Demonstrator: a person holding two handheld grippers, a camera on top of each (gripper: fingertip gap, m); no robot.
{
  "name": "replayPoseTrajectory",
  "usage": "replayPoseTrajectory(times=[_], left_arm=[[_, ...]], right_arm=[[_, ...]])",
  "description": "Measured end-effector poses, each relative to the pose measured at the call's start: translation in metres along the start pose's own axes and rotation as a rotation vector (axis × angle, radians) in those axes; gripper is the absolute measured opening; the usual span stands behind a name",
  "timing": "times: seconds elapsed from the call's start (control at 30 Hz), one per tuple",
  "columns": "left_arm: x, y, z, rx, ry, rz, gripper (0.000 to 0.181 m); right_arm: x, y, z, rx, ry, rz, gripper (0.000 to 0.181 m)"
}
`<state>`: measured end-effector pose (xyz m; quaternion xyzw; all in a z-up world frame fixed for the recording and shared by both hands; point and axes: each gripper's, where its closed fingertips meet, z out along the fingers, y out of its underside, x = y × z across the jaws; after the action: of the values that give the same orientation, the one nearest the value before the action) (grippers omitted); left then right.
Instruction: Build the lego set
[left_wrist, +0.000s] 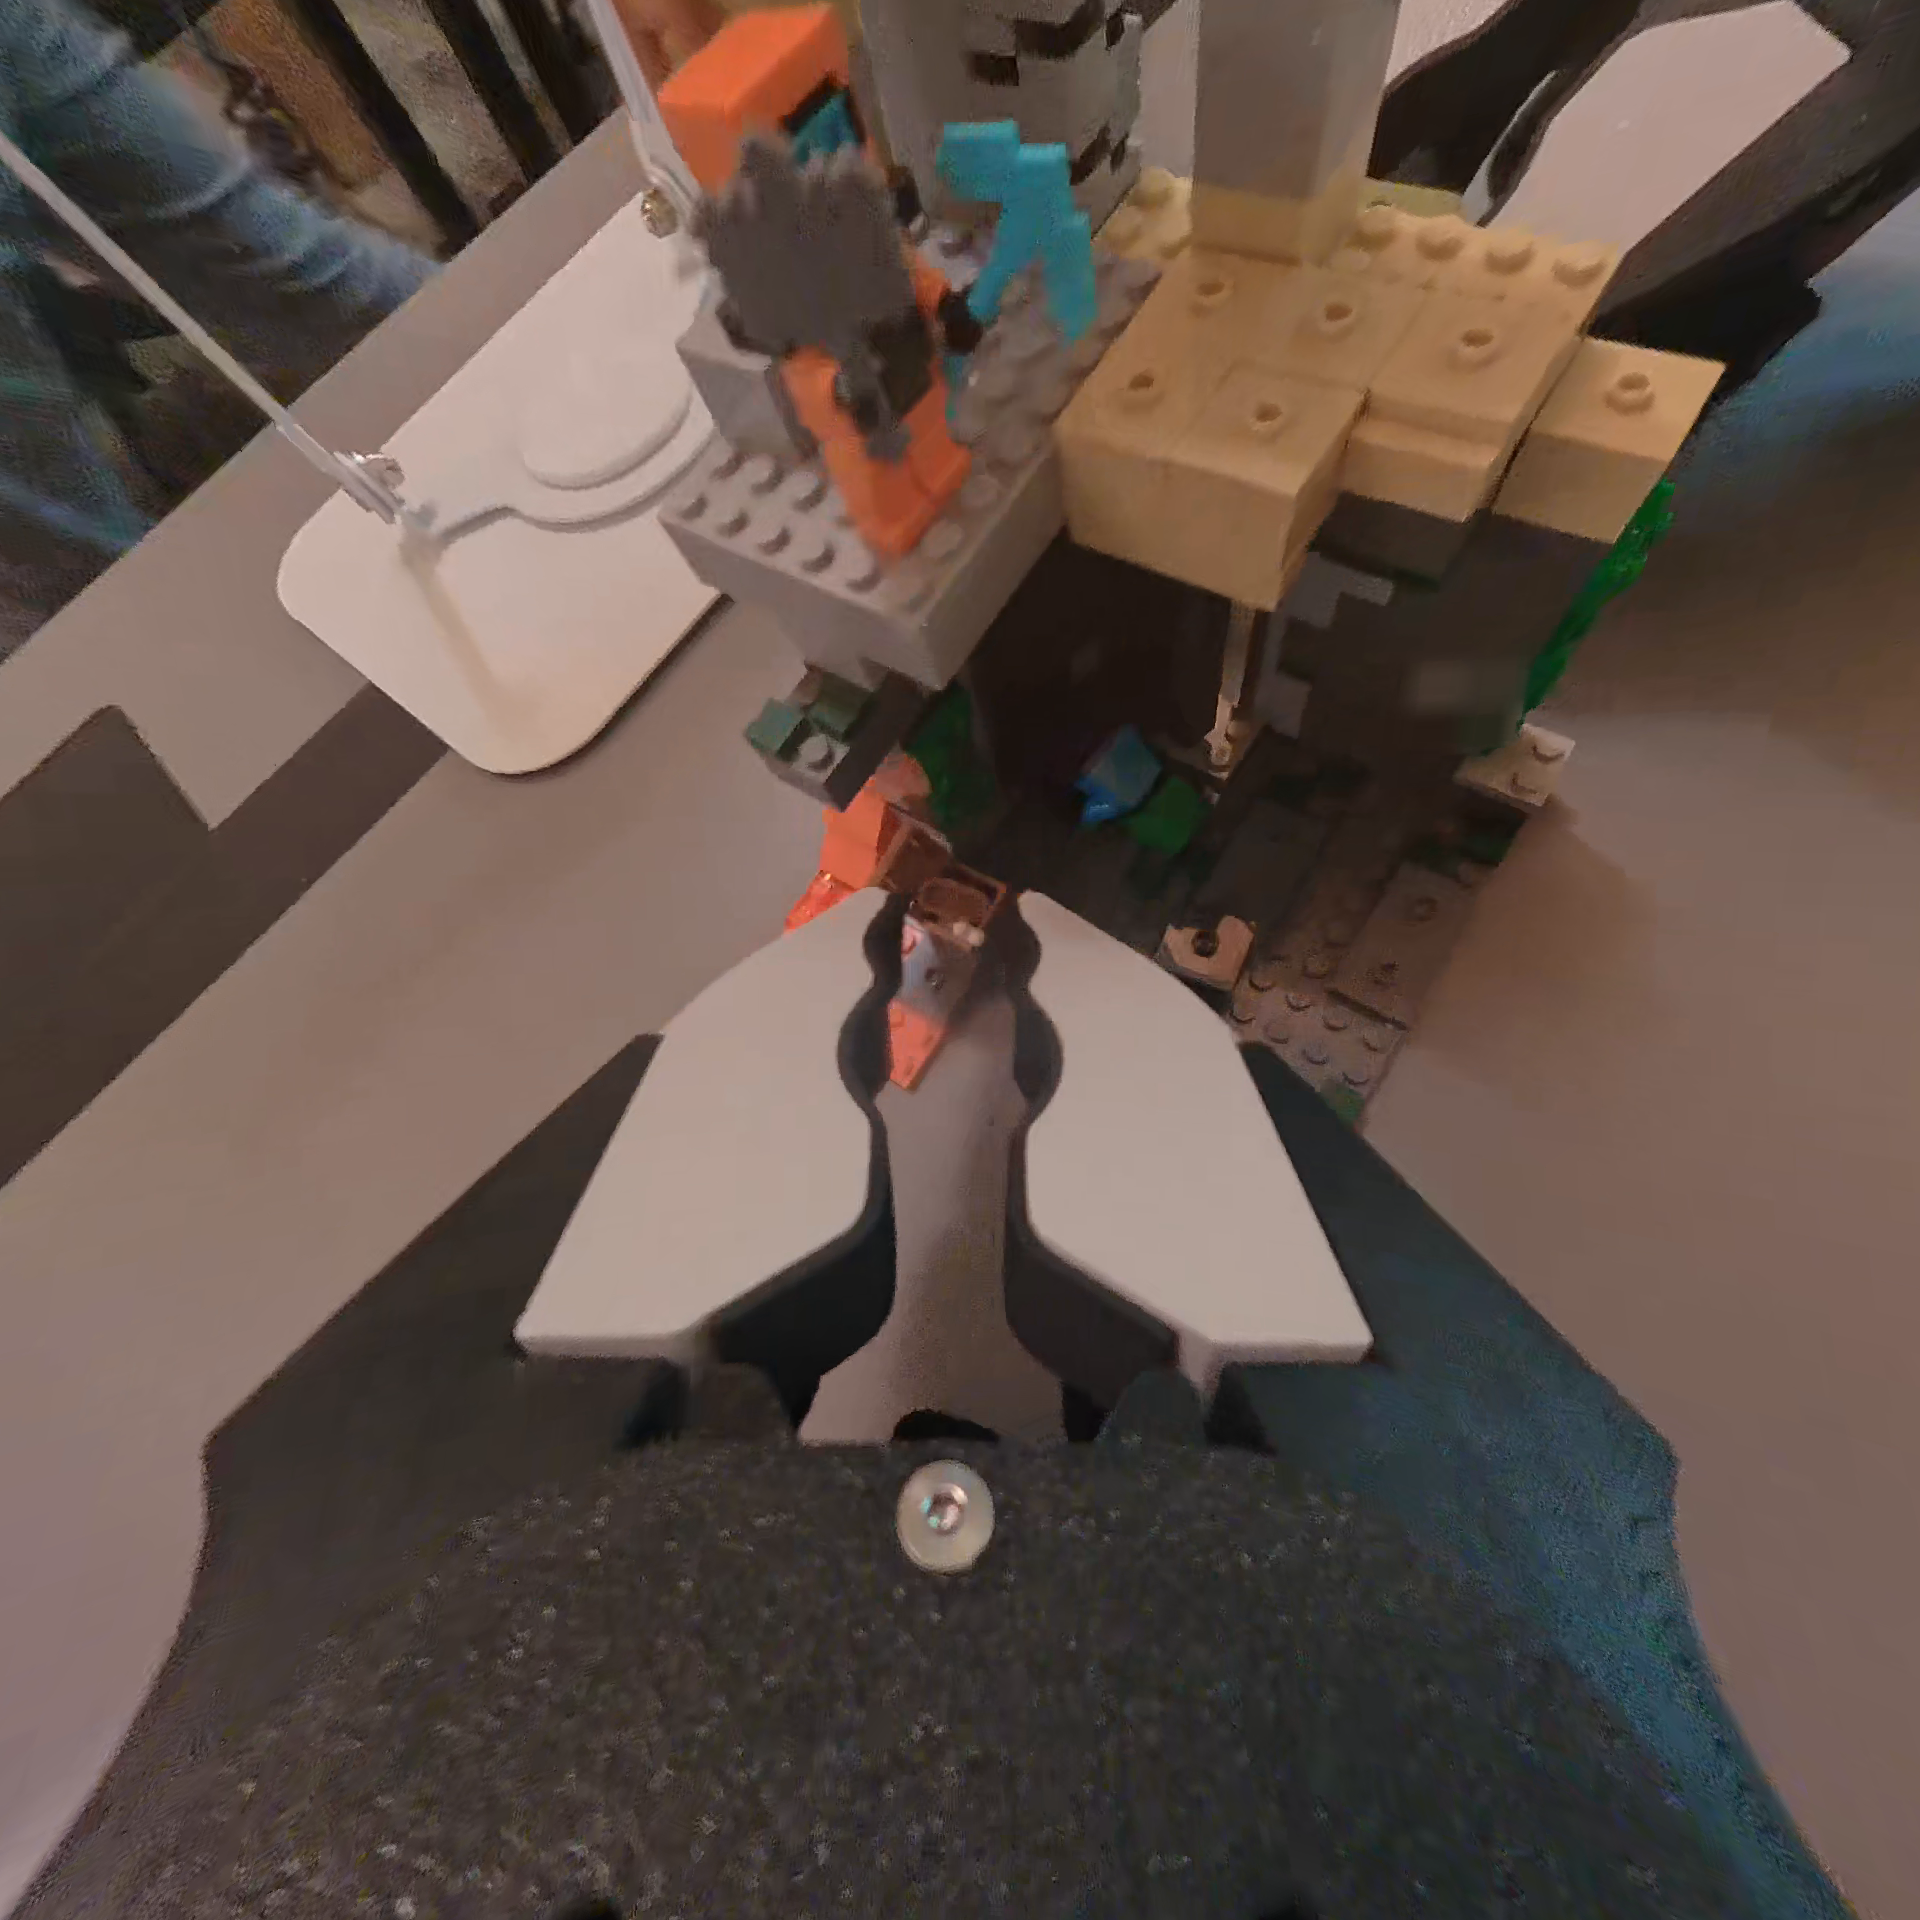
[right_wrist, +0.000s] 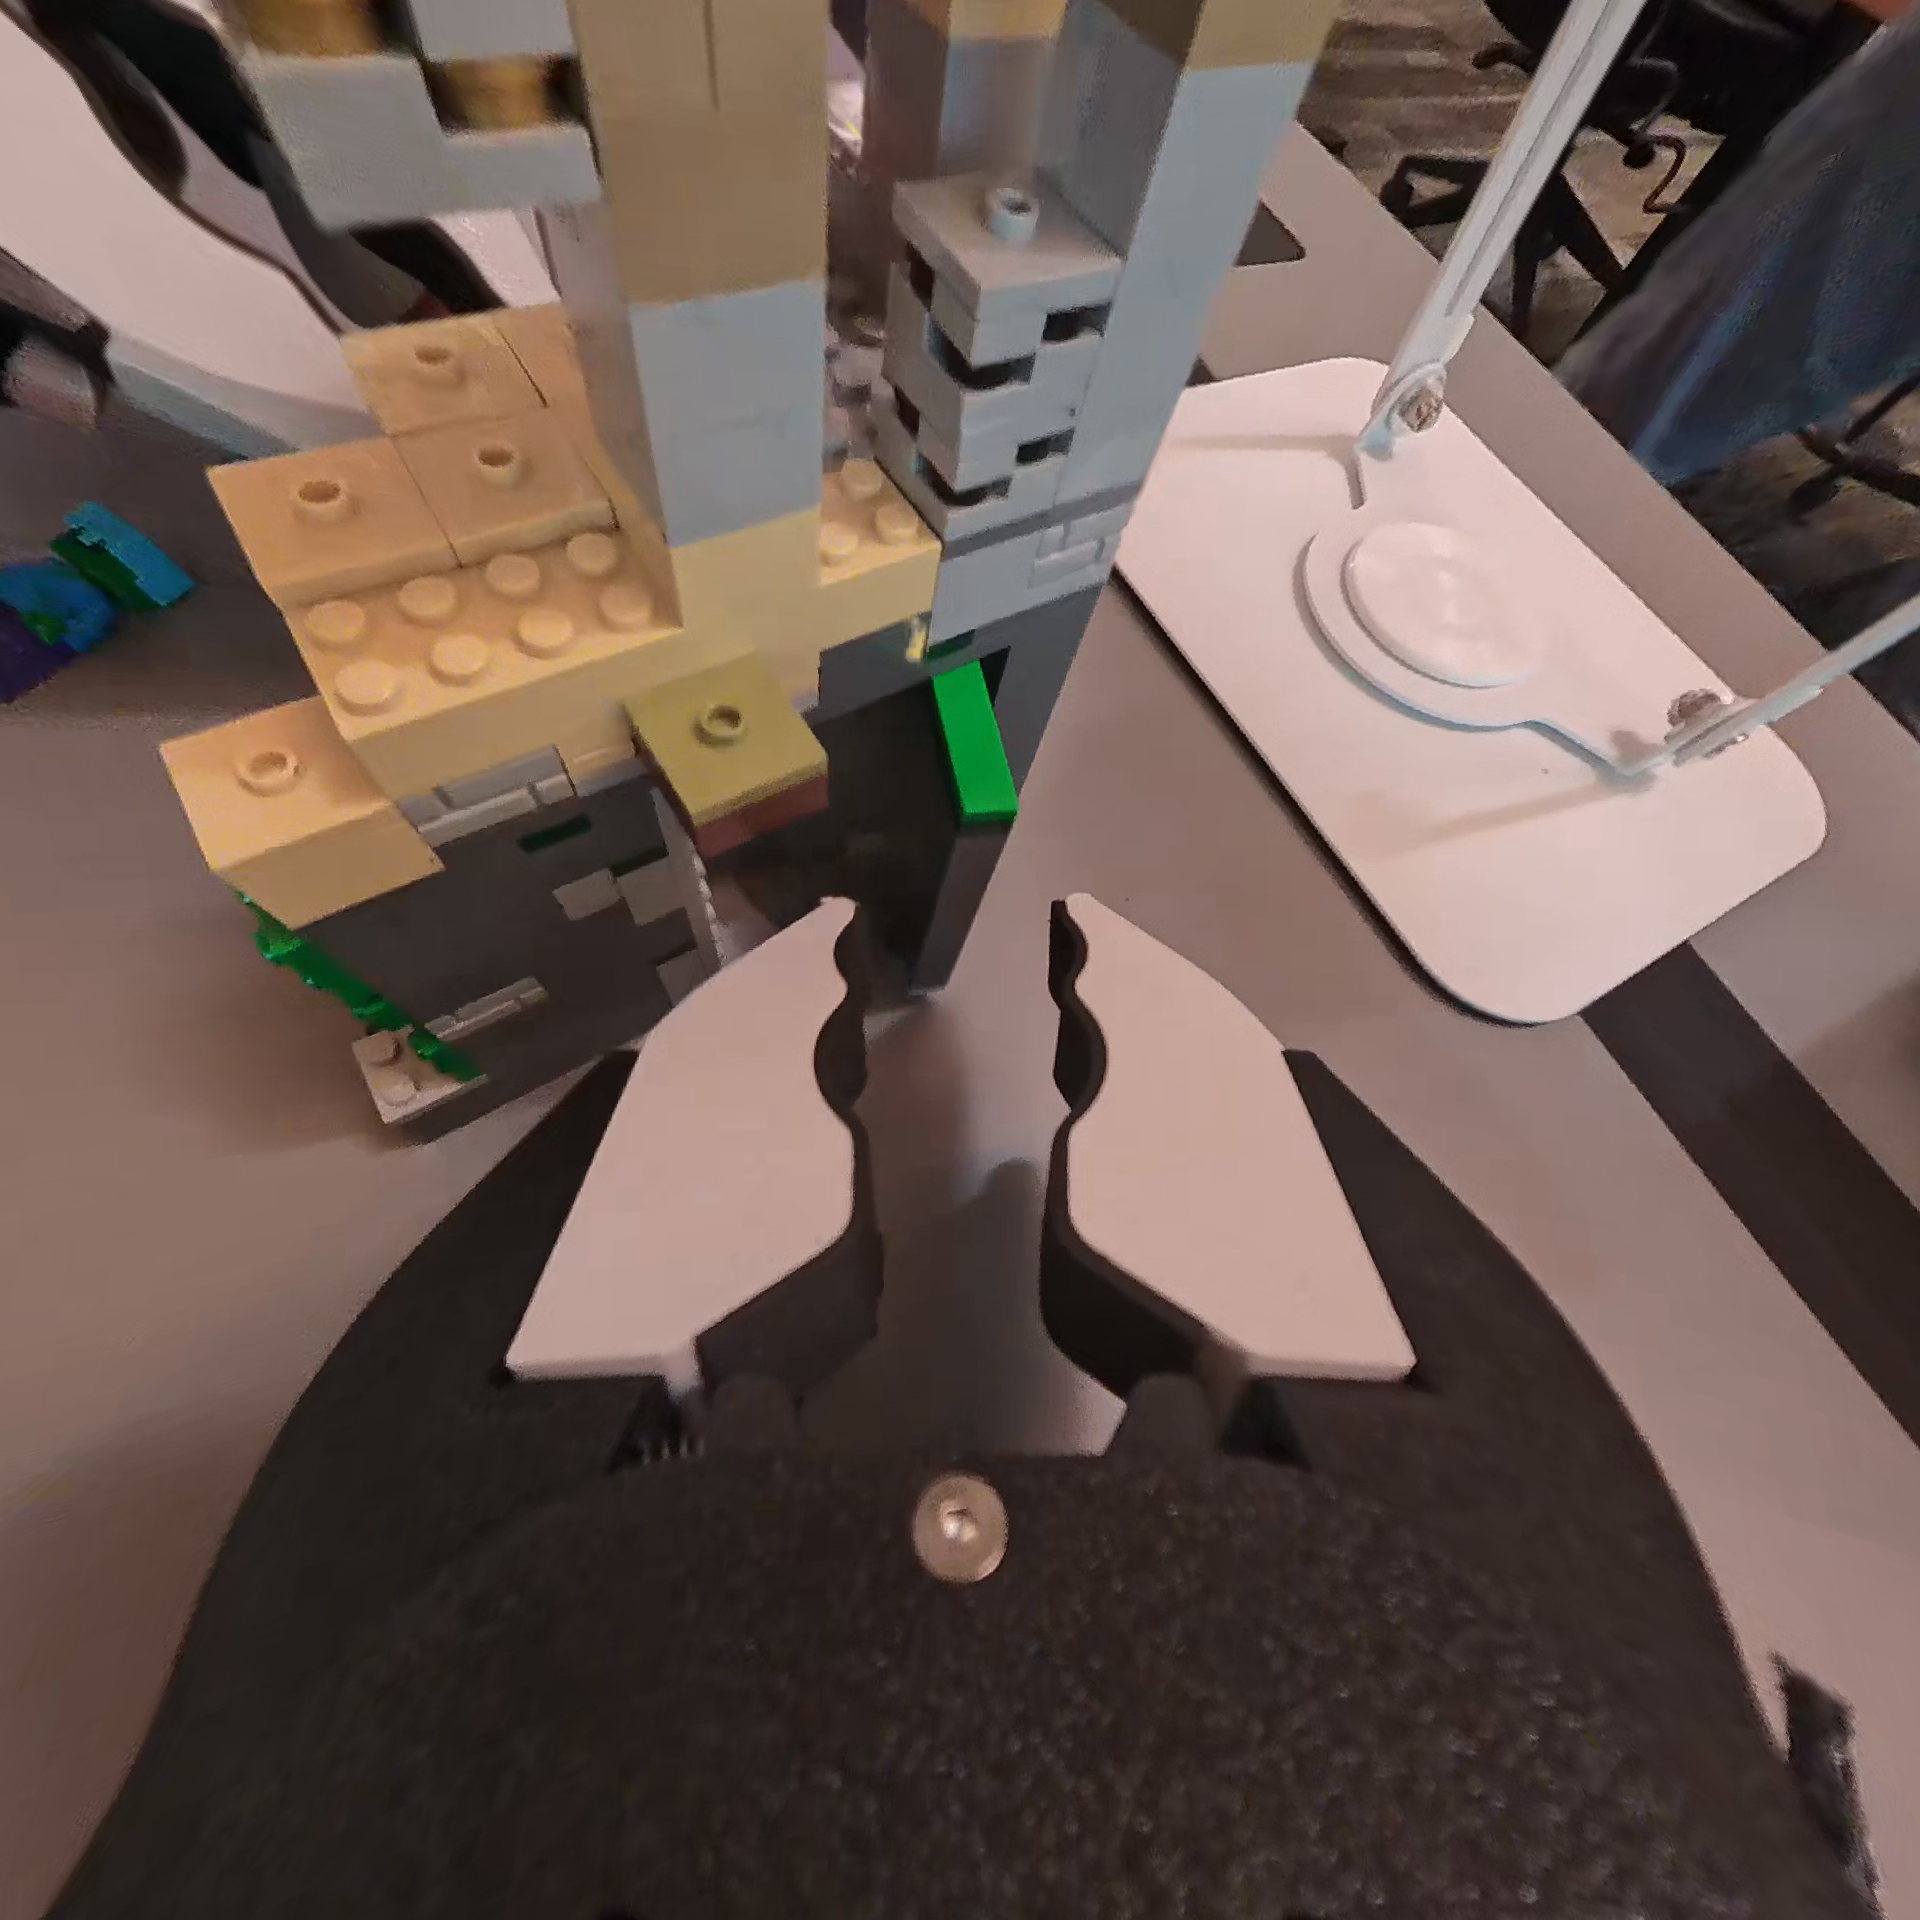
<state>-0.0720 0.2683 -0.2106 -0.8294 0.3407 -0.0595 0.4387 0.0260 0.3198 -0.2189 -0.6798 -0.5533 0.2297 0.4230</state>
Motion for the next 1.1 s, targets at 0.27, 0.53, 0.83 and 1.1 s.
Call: replayPoseTrajectory(times=[0.27,0.53,0.83,1.1], left_arm=[[-0.004,-0.013,0.02,0.095,0.092,0.039,0.046],[-0.007,-0.01,0.034,0.099,0.078,0.038,0.033],[0.002,-0.011,0.043,0.097,0.078,0.076,0.031],[0.002,-0.013,0.045,0.103,0.071,0.078,0.03]], right_arm=[[0.001,-0.006,0.007,-0.011,0.011,-0.062,0.018],[0.016,-0.004,0.003,-0.02,0.0,-0.06,0.022],[0.035,0.002,0.0,-0.017,0.065,0.014,0.018],[0.029,-0.001,0.002,-0.002,0.047,-0.018,0.012]])
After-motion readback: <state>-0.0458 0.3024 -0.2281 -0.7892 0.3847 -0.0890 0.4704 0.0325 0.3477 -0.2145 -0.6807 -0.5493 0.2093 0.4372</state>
